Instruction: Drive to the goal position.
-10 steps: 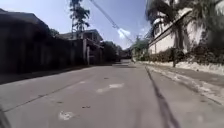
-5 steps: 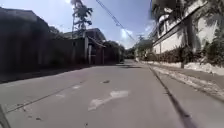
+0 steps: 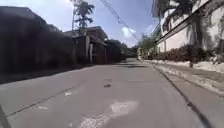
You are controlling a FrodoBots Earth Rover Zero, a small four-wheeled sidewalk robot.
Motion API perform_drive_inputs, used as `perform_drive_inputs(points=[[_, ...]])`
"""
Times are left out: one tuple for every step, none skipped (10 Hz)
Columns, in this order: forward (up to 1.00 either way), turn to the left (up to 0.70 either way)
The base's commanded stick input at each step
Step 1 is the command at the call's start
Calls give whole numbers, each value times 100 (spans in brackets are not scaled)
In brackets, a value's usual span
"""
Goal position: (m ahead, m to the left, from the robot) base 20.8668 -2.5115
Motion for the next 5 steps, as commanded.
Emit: perform_drive_inputs(points=[[100, -33], [100, -21], [100, -1], [100, 7], [100, -6]])
